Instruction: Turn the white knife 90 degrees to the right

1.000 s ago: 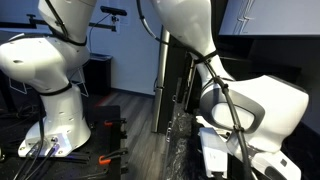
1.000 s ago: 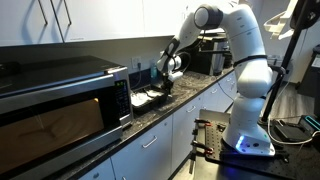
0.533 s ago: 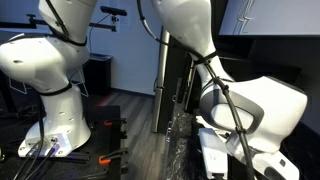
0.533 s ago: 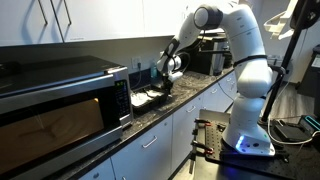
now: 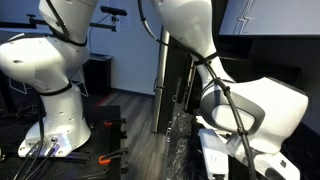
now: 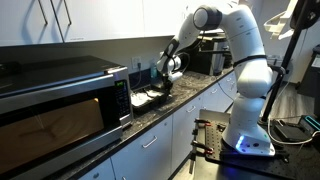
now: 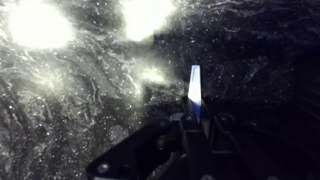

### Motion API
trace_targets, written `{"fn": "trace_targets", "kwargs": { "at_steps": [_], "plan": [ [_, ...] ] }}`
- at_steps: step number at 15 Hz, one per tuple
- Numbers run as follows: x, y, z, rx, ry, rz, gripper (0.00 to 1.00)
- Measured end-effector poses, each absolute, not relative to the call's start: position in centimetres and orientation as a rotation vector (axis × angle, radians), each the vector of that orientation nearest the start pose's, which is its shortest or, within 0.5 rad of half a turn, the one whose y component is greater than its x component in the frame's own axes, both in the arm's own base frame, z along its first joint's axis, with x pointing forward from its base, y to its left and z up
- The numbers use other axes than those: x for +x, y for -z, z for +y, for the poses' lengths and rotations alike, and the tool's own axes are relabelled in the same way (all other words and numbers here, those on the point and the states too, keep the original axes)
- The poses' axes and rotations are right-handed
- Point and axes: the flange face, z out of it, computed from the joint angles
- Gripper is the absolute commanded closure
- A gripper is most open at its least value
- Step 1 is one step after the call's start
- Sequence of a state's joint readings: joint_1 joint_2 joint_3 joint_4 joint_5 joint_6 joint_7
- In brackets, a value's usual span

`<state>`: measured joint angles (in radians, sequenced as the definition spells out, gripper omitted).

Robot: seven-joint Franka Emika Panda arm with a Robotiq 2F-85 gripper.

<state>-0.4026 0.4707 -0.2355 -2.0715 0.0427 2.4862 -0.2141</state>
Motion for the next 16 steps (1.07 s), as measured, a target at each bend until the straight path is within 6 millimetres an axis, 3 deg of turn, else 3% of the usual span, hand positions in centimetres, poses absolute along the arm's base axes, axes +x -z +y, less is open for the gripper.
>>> {"fn": "trace_targets", "kwargs": {
  "at_steps": [5, 16],
  "plan": [
    [47.0, -21.1, -35.3, -3.130, -0.092, 0.704, 0.97],
    [44.9, -27.4, -36.7, -3.219, -0.021, 0.844, 0.97]
  ]
}}
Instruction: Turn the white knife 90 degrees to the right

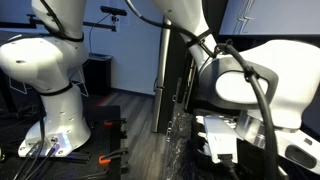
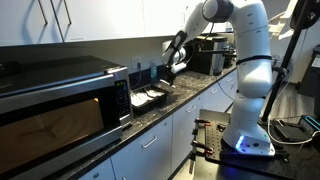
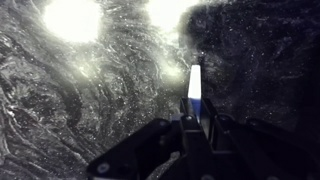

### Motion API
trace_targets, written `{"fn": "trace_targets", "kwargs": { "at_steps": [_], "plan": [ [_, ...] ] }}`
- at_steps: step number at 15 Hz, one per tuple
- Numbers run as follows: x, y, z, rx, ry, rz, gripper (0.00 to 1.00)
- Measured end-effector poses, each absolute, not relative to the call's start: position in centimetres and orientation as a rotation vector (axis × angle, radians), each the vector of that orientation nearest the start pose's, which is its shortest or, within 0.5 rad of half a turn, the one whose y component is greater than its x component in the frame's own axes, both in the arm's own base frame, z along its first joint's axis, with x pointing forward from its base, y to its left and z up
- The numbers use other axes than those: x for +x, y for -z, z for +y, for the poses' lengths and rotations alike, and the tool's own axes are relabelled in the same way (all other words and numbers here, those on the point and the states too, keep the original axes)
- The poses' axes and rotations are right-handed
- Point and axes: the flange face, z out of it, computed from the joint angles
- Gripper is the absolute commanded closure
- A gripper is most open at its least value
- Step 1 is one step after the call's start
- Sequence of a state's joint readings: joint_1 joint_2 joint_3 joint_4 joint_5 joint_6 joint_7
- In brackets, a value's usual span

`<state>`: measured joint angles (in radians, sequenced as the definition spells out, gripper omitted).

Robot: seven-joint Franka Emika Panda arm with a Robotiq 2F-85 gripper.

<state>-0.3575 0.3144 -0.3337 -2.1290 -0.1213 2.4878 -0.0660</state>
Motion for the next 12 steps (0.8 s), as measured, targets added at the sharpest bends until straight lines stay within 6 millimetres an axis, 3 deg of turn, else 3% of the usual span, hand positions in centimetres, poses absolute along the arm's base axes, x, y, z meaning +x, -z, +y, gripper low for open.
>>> {"fn": "trace_targets", "kwargs": {
  "at_steps": [9, 12],
  "plan": [
    [42.6, -29.6, -38.8, -3.202, 0.007, 1.065, 0.97],
    [41.6, -30.1, -39.6, -3.123, -0.002, 1.197, 0.97]
  ]
}}
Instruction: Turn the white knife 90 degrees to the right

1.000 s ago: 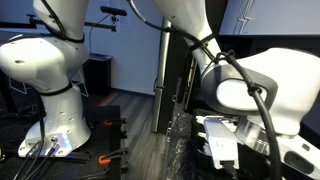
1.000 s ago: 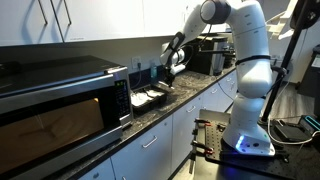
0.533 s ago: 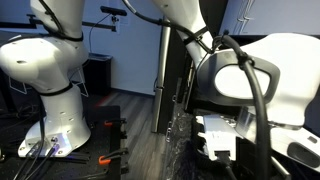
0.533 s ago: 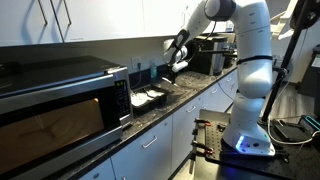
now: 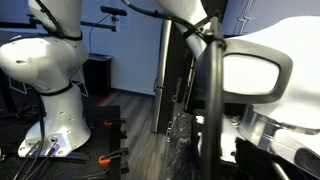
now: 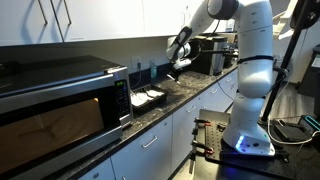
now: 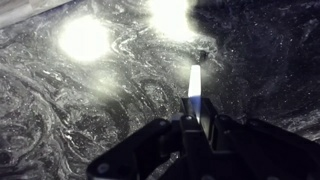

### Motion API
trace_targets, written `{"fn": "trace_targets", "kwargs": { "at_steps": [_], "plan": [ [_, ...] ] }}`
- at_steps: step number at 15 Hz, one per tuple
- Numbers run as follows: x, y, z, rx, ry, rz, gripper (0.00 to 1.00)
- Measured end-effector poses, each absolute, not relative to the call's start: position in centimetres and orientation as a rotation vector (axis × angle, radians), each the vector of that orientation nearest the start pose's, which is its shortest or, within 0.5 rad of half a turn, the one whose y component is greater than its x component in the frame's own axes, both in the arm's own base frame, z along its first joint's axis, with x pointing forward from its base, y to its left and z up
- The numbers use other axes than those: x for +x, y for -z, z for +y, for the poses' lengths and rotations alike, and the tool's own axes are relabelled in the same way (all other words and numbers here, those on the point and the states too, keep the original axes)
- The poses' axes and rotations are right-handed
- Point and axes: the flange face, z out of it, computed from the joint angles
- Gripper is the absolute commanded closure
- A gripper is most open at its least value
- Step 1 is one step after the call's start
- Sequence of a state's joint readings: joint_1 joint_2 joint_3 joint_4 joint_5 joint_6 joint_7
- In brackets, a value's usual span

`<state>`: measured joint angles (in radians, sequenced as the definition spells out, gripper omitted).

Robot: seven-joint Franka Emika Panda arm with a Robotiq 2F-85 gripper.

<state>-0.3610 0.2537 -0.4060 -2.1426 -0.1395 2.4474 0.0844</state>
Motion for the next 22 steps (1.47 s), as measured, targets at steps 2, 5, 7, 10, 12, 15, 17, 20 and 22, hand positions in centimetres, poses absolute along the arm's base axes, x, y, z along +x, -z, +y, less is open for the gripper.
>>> {"fn": "trace_targets", "kwargs": {
  "at_steps": [2, 5, 7, 10, 12, 15, 17, 20, 22],
  "plan": [
    [41.0, -30.3, -40.1, -3.039, -0.005, 1.287, 0.97],
    [40.4, -30.5, -40.8, -2.901, 0.030, 1.425, 0.97],
    [40.2, -30.7, -41.4, -2.785, 0.058, 1.544, 0.97],
    [40.4, -30.7, -42.1, -2.697, 0.080, 1.628, 0.86],
    [40.8, -30.5, -42.2, -2.699, 0.077, 1.628, 0.86],
    [40.9, -30.4, -42.2, -2.700, 0.073, 1.626, 0.97],
    [40.9, -30.3, -42.2, -2.701, 0.070, 1.626, 0.97],
    [40.8, -29.5, -42.2, -2.639, 0.064, 1.680, 0.97],
    [40.9, -28.7, -42.3, -2.549, 0.064, 1.753, 0.97]
  ]
}}
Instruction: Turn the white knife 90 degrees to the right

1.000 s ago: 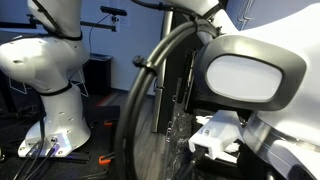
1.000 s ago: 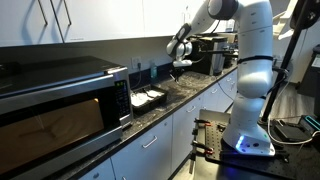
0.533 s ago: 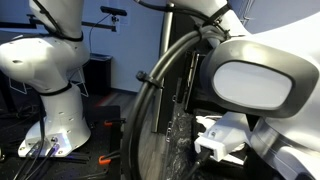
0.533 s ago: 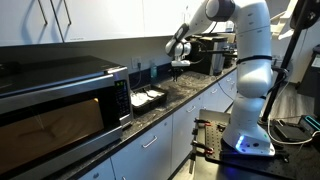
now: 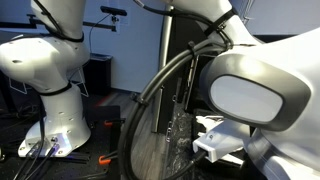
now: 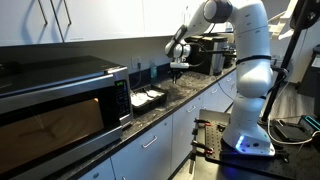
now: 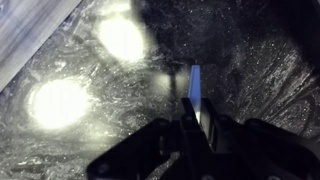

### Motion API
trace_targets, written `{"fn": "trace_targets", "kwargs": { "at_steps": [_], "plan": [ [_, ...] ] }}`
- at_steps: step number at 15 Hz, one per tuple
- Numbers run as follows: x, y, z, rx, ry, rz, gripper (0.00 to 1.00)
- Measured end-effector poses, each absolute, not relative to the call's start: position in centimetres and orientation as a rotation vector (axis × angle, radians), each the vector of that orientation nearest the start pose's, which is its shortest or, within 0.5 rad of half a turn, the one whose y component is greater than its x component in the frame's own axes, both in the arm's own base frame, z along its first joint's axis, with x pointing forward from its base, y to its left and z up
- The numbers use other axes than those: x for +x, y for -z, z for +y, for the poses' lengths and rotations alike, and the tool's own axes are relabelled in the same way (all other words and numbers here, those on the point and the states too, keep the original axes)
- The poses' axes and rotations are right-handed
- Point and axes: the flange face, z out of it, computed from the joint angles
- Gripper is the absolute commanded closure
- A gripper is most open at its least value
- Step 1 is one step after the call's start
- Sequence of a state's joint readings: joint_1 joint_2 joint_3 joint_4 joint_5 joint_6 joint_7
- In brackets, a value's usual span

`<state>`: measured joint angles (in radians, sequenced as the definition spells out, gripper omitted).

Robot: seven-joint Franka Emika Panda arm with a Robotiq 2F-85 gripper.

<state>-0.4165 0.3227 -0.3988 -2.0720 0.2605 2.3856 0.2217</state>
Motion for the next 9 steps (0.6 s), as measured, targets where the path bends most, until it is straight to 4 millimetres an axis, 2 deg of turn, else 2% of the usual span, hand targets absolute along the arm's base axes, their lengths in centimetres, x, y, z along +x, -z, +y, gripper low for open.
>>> {"fn": "trace_targets", "kwargs": {
  "at_steps": [9],
  "plan": [
    [42.2, -26.1, -44.3, -2.097, 0.060, 2.179, 0.97]
  ]
}}
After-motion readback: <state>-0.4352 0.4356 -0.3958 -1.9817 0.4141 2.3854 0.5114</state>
